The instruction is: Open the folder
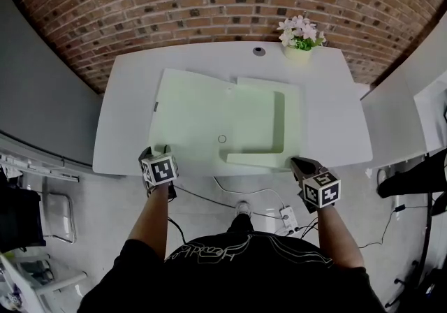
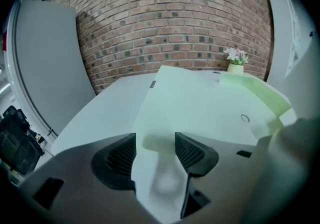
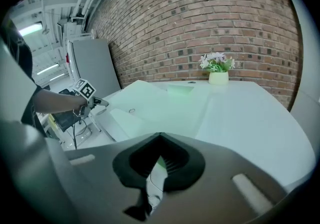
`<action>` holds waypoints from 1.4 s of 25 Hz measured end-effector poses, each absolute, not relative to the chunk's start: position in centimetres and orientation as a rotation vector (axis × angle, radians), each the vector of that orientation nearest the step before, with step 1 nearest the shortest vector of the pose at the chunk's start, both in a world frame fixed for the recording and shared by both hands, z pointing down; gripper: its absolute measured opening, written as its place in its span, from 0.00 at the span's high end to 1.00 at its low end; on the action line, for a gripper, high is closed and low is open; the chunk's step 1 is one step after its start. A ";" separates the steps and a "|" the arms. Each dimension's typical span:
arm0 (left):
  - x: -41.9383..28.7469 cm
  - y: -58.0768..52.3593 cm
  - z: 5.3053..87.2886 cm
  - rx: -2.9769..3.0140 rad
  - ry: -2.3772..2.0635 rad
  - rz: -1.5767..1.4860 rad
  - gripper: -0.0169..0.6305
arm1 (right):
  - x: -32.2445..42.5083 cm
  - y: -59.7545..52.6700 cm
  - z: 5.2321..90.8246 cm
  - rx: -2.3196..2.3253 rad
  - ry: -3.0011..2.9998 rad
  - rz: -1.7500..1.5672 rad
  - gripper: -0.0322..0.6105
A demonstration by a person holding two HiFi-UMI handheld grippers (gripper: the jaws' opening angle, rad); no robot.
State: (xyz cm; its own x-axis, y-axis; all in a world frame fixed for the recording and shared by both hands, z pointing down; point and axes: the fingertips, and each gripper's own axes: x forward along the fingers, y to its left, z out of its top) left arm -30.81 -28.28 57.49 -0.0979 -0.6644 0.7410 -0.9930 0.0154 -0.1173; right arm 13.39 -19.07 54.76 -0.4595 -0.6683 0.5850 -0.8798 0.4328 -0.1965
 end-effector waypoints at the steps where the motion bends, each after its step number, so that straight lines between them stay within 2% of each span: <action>1: -31.0 -28.3 57.3 1.700 -1.812 0.866 0.63 | 13.4 -19.1 54.7 1.308 -2.273 0.683 0.95; 13: -30.3 -27.6 50.5 1.831 -1.842 0.616 0.63 | 14.3 -17.0 51.5 1.442 -2.314 0.713 0.95; 25: -25.8 -23.3 41.3 2.113 -1.733 0.398 0.63 | 11.0 -9.6 42.8 1.462 -2.495 0.592 0.95; 35: -16.4 -10.4 36.1 2.576 -1.085 0.356 0.63 | 4.6 -0.3 33.9 1.323 -2.792 0.482 0.95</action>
State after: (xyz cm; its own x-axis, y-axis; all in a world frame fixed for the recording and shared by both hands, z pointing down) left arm -16.35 -10.39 36.07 0.6800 -0.6456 0.3474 -0.7260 -0.6592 0.1959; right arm 4.59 -0.31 33.86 -0.6420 -0.7531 0.1438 -0.7577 0.5945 -0.2691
